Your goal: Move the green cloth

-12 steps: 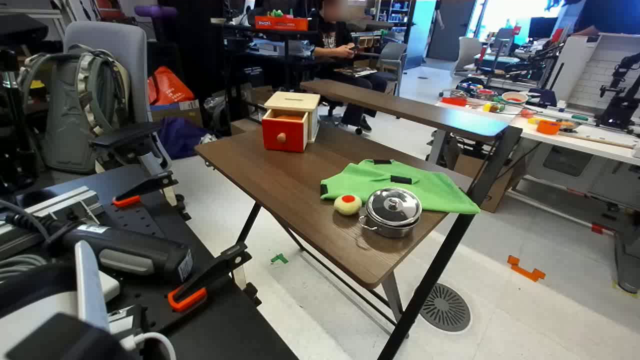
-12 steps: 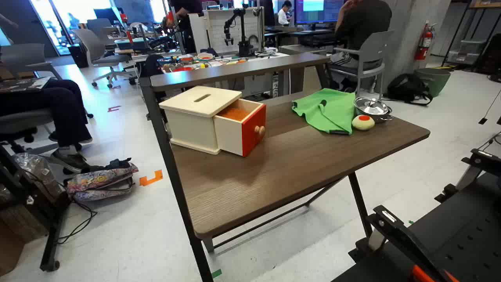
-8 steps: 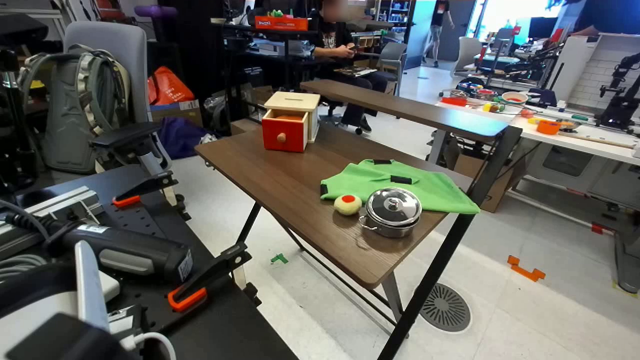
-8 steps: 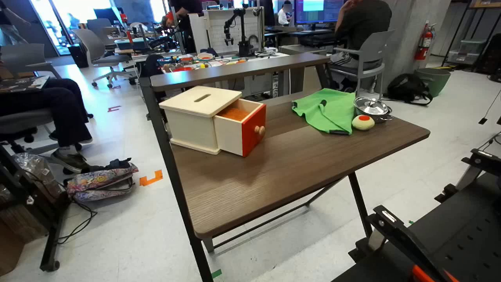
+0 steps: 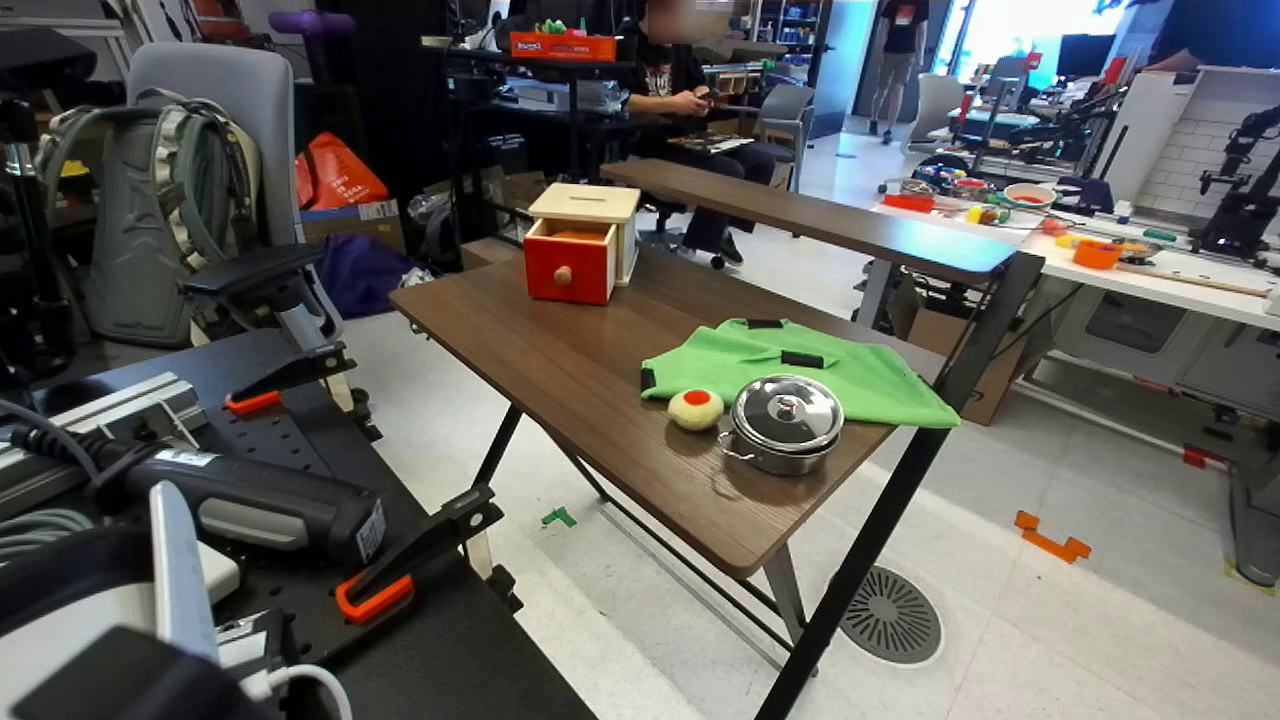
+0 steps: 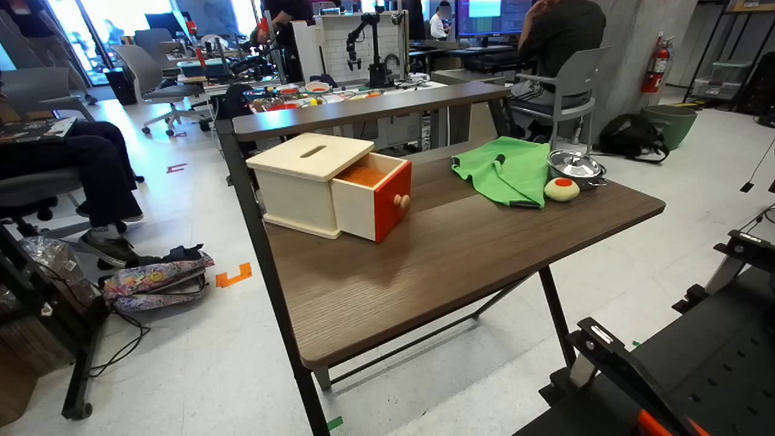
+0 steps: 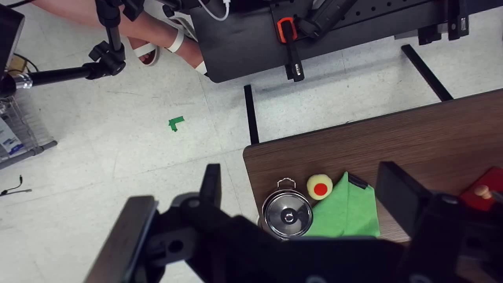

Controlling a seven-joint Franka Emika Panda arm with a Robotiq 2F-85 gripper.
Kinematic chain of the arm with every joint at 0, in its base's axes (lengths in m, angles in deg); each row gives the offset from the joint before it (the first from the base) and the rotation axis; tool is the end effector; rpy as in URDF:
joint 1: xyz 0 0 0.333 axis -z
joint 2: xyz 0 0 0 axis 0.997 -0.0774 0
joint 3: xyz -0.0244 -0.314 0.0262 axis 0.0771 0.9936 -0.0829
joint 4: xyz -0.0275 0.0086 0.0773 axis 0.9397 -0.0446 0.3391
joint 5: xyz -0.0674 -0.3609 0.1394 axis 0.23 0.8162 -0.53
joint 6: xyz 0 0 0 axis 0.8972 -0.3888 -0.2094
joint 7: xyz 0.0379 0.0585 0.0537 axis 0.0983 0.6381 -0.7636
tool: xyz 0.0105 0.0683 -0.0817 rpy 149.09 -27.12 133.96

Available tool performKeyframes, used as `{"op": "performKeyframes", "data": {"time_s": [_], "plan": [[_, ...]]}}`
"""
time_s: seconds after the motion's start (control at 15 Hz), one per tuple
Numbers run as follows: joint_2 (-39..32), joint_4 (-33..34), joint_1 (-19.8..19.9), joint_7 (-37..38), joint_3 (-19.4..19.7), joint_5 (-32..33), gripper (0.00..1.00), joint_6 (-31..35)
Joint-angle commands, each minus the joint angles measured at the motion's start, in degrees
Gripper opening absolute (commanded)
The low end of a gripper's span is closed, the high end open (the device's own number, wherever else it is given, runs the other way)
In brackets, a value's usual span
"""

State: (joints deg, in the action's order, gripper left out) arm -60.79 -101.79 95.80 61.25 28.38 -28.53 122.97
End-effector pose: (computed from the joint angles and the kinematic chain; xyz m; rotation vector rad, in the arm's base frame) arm 0.3928 -0.1529 0.5123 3.0349 -0.3357 -0.0861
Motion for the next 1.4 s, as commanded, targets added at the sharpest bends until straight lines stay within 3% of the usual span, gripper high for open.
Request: {"op": "performKeyframes", "data": {"time_s": [0.0,0.53,0.87,1.33], "plan": [[-0.02,0.14,-0.27,0.06,0.24,0.09,1.00,-0.16],[-9.79,5.77,-4.03,2.70,-2.24,-3.76,1.00,6.53],[-26.20,17.76,-5.53,5.22,-3.31,-7.93,1.00,11.03],[-51.52,38.28,-5.80,6.19,-4.37,-10.36,1.00,7.72]]}}
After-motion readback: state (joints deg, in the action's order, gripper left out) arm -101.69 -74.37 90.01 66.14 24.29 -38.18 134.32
